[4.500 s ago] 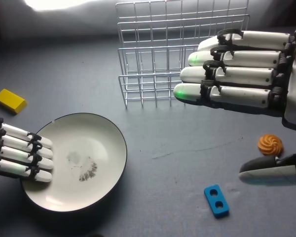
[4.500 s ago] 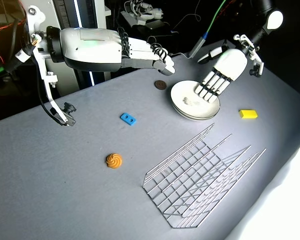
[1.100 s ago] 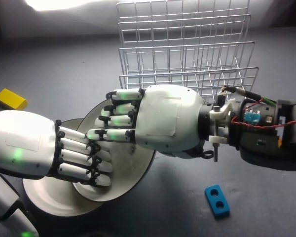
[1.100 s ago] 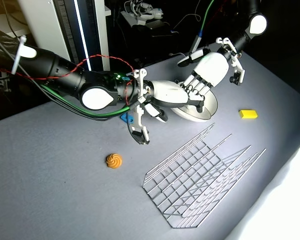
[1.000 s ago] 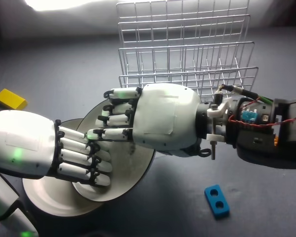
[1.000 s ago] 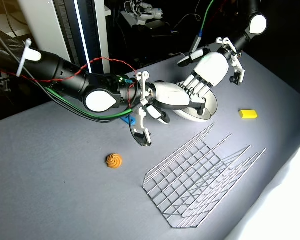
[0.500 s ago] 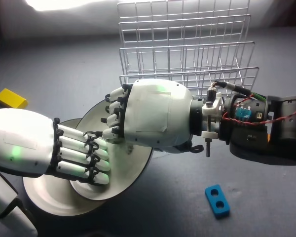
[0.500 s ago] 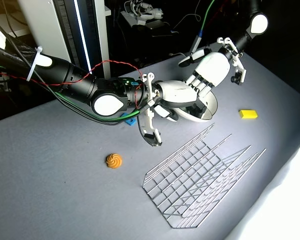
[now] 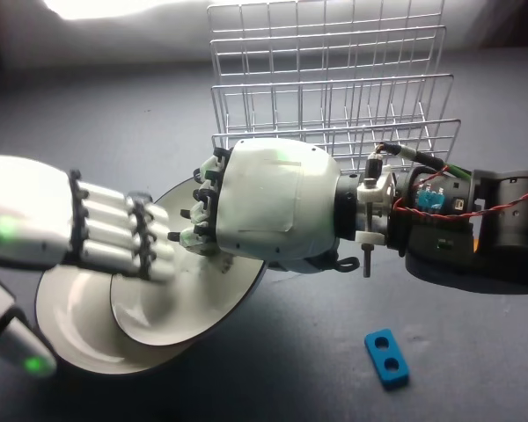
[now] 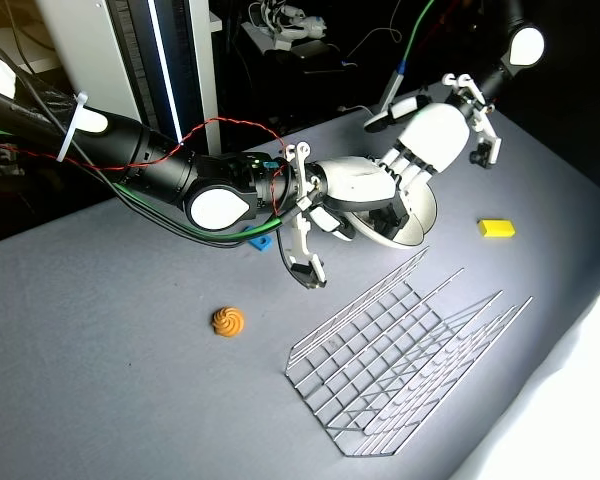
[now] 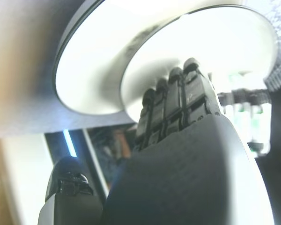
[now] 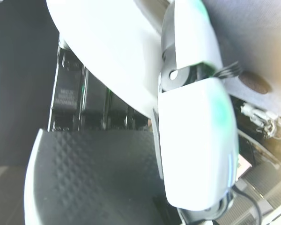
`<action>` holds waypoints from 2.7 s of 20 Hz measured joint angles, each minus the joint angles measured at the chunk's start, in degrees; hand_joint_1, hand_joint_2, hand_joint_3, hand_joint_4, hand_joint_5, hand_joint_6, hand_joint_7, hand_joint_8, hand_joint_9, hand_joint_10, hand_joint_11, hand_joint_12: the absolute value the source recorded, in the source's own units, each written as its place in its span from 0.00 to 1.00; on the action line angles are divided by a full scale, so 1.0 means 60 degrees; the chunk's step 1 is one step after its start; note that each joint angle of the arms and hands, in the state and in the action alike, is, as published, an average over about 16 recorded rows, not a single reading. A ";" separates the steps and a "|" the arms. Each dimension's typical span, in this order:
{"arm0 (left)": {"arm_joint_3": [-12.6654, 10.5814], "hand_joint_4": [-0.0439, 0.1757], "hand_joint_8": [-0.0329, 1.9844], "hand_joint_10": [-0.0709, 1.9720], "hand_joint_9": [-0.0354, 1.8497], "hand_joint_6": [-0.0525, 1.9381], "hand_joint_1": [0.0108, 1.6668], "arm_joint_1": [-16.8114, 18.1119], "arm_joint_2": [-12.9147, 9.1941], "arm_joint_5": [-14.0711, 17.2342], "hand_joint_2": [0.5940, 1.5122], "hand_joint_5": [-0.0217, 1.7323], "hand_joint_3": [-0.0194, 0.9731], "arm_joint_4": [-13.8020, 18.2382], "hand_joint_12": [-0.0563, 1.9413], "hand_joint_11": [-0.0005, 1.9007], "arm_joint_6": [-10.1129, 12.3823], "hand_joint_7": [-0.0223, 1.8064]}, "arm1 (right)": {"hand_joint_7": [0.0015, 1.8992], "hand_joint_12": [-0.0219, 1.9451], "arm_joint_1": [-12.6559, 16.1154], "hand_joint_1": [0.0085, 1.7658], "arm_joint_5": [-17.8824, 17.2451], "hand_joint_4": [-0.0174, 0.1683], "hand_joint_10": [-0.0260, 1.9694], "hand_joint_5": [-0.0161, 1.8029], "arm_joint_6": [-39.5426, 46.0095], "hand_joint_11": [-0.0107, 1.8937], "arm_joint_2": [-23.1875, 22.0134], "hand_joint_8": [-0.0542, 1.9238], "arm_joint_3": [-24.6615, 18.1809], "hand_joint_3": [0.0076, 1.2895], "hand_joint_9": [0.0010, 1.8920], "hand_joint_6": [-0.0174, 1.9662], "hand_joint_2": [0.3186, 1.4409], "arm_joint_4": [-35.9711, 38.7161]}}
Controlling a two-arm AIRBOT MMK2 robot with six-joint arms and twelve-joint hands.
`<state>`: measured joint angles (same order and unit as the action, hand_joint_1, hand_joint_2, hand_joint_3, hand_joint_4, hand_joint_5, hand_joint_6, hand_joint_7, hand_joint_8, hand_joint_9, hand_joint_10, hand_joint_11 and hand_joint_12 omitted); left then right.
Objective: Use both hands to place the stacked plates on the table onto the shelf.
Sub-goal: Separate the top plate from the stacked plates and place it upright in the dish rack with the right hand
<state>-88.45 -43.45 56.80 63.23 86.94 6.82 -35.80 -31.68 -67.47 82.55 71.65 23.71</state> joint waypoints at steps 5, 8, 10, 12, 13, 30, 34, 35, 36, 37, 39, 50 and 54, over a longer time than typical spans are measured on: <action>-0.0715 0.19 0.02 0.04 0.03 0.04 0.01 0.0248 -0.0027 0.0268 0.51 0.05 0.03 -0.0154 0.03 0.01 0.0223 0.05 | 0.51 0.58 0.0203 0.74 0.0158 0.06 0.53 0.47 0.0013 0.46 -0.0094 0.32 -0.0215 0.00 0.53 0.36 0.56 -0.0025; -0.1160 0.19 0.02 0.04 0.03 0.04 0.01 0.0347 -0.0047 0.0401 0.51 0.05 0.03 -0.0276 0.03 0.01 0.0333 0.05 | 0.53 0.59 0.0352 0.74 0.0290 0.07 0.53 0.48 0.0018 0.46 -0.0197 0.33 -0.0431 0.00 0.54 0.36 0.56 -0.0026; -0.1435 0.19 0.02 0.04 0.03 0.04 0.01 0.0354 -0.0060 0.0485 0.51 0.05 0.04 -0.0348 0.03 0.01 0.0383 0.05 | 0.54 0.59 0.0461 0.74 0.0385 0.07 0.53 0.50 0.0020 0.46 -0.0288 0.34 -0.0612 0.00 0.55 0.36 0.56 -0.0031; -0.1700 0.19 0.02 0.04 0.04 0.04 0.01 0.0309 -0.0069 0.0544 0.51 0.05 0.04 -0.0429 0.03 0.01 0.0418 0.05 | 0.55 0.59 0.0579 0.74 0.0480 0.07 0.53 0.51 0.0020 0.47 -0.0403 0.35 -0.0826 0.00 0.55 0.37 0.56 -0.0059; -0.1825 0.19 0.02 0.04 0.04 0.04 0.01 0.0270 -0.0072 0.0563 0.51 0.05 0.04 -0.0474 0.03 0.01 0.0430 0.05 | 0.55 0.59 0.0640 0.74 0.0526 0.08 0.53 0.51 0.0021 0.47 -0.0468 0.35 -0.0944 0.00 0.55 0.37 0.56 -0.0085; -0.2821 0.20 0.02 0.04 0.05 0.04 0.01 -0.0393 -0.0081 0.0619 0.51 0.06 0.03 -0.1133 0.03 0.02 0.0407 0.06 | 0.59 0.59 0.2101 0.75 0.1409 0.08 0.50 0.57 0.0830 0.49 -0.2344 0.34 -0.3253 0.00 0.58 0.43 0.56 -0.0972; -0.2852 0.20 0.02 0.04 0.05 0.03 0.01 -0.0404 -0.0079 0.0614 0.51 0.06 0.03 -0.1154 0.03 0.02 0.0333 0.06 | 0.59 0.60 0.2684 0.75 0.1764 0.08 0.50 0.57 0.2114 0.50 -0.2838 0.34 -0.3544 0.00 0.58 0.42 0.56 -0.1093; -0.2857 0.20 0.02 0.04 0.05 0.03 0.00 -0.0405 -0.0078 0.0614 0.51 0.06 0.03 -0.1155 0.04 0.02 0.0315 0.06 | 0.59 0.60 0.2841 0.75 0.1868 0.08 0.50 0.57 0.2466 0.50 -0.2951 0.34 -0.3586 0.00 0.58 0.42 0.56 -0.1158; -0.2862 0.20 0.02 0.04 0.05 0.03 0.00 -0.0405 -0.0078 0.0613 0.51 0.06 0.03 -0.1156 0.04 0.02 0.0296 0.06 | 0.59 0.60 0.3001 0.75 0.1978 0.08 0.50 0.57 0.2820 0.50 -0.3055 0.34 -0.3613 0.00 0.58 0.42 0.56 -0.1243; -0.2867 0.20 0.02 0.04 0.05 0.04 0.00 -0.0406 -0.0078 0.0613 0.51 0.06 0.03 -0.1157 0.04 0.02 0.0278 0.07 | 0.59 0.60 0.3161 0.75 0.2090 0.08 0.50 0.57 0.3173 0.50 -0.3152 0.34 -0.3626 0.00 0.58 0.42 0.56 -0.1343; -0.2871 0.20 0.02 0.04 0.05 0.04 0.00 -0.0407 -0.0077 0.0611 0.51 0.06 0.03 -0.1156 0.04 0.02 0.0241 0.07 | 0.59 0.60 0.3475 0.75 0.2321 0.08 0.50 0.57 0.3873 0.50 -0.3321 0.34 -0.3618 0.00 0.58 0.42 0.56 -0.1603; -0.2548 0.20 0.02 0.04 0.06 0.03 0.00 -0.0420 -0.0062 0.0568 0.51 0.07 0.03 -0.0944 0.05 0.02 0.0210 0.07 | 0.58 0.61 0.4607 0.77 0.3514 0.08 0.51 0.57 0.5913 0.50 -0.3780 0.35 -0.2853 0.00 0.58 0.42 0.56 -0.4053; -0.2347 0.20 0.02 0.04 0.06 0.03 0.00 -0.0501 -0.0048 0.0510 0.51 0.07 0.03 -0.0810 0.05 0.02 0.0232 0.07 | 0.58 0.61 0.4736 0.77 0.3751 0.07 0.52 0.57 0.6086 0.50 -0.3775 0.36 -0.2339 0.00 0.58 0.42 0.56 -0.4780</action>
<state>-102.53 -46.45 56.51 66.29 82.08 8.21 -7.38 -9.17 -30.95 59.90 57.61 -4.97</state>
